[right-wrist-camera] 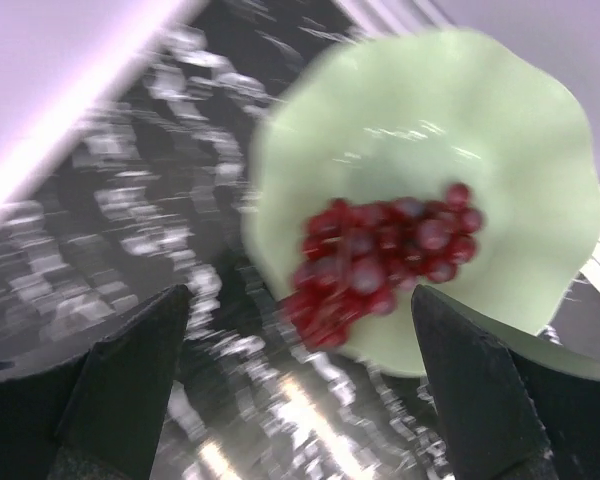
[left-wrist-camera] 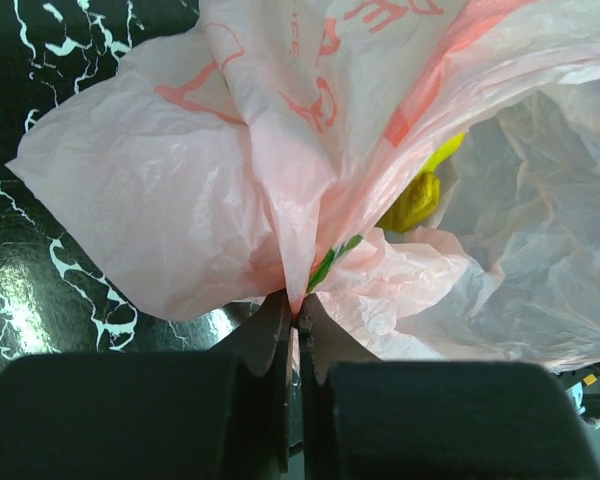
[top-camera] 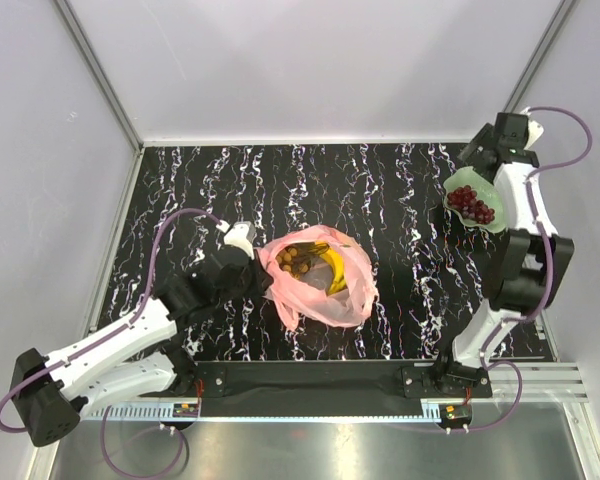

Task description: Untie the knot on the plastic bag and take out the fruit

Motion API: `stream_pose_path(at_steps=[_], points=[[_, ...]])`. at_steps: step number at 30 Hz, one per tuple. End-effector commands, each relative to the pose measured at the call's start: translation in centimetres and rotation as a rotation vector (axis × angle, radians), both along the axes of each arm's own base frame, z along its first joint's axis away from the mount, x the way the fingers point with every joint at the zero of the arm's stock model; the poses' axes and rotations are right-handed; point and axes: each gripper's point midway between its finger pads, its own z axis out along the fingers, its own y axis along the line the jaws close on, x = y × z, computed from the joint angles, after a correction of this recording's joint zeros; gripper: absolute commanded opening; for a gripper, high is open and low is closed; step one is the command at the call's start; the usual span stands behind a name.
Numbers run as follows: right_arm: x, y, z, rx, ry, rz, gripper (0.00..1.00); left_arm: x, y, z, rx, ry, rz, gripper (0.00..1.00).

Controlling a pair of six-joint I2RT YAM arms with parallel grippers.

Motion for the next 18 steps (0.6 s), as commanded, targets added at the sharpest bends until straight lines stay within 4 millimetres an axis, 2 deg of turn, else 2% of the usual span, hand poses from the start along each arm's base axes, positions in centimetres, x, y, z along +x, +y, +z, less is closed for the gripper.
stream_pose_path(at_steps=[1, 2, 3, 5, 6, 8, 9, 10, 12, 13, 16, 17, 18], points=[[-0.8, 4.3, 14.0, 0.043, -0.347, 0.205, 1.0, 0.6, -0.4, -0.2, -0.022, -0.036, 0.0, 0.03], [-1.8, 6.1, 16.8, 0.062, -0.415, 0.282, 1.0, 0.5, -0.2, -0.8, -0.011, -0.03, 0.0, 0.02], [-2.4, 9.1, 18.1, 0.129, -0.45, 0.417, 1.0, 0.6, -0.2, -1.0, -0.009, -0.032, 0.002, 0.02], [-4.7, 13.0, 20.6, 0.173, -0.502, 0.566, 1.0, 0.5, 0.0, -2.2, 0.011, -0.016, 0.005, 0.02], [-6.0, 16.6, 21.4, 0.213, -0.515, 0.7, 1.0, 0.5, 0.0, -2.4, 0.013, -0.016, 0.003, 0.01], [-9.0, 21.2, 22.8, 0.225, -0.545, 0.868, 0.99, 0.4, -0.1, -3.3, 0.028, 0.004, -0.002, 0.01], [-10.3, 23.0, 23.0, 0.236, -0.546, 0.943, 0.98, 0.3, -0.1, -3.6, 0.035, 0.012, -0.005, 0.01], [-12.5, 27.3, 23.0, 0.255, -0.538, 1.083, 0.98, 0.3, -0.1, -3.8, 0.037, 0.016, -0.007, 0.0], [-15.7, 30.4, 22.7, 0.294, -0.539, 1.189, 0.91, 0.1, -0.1, -4.4, 0.048, 0.03, -0.013, 0.0], [-18.4, 32.8, 22.1, 0.31, -0.534, 1.291, 0.89, 0.1, 0.0, -4.6, 0.053, 0.032, -0.011, 0.0], [-21.9, 35.5, 21.4, 0.342, -0.536, 1.388, 0.82, 0.0, 0.3, -5.3, 0.065, 0.038, -0.006, 0.0], [-24.1, 36.8, 20.8, 0.372, -0.528, 1.45, 0.81, 0.1, 0.4, -5.4, 0.067, 0.034, -0.001, 0.0], [-24.6, 37.3, 20.6, 0.391, -0.531, 1.456, 0.8, 0.2, 0.4, -5.7, 0.07, 0.035, 0.003, 0.0]])
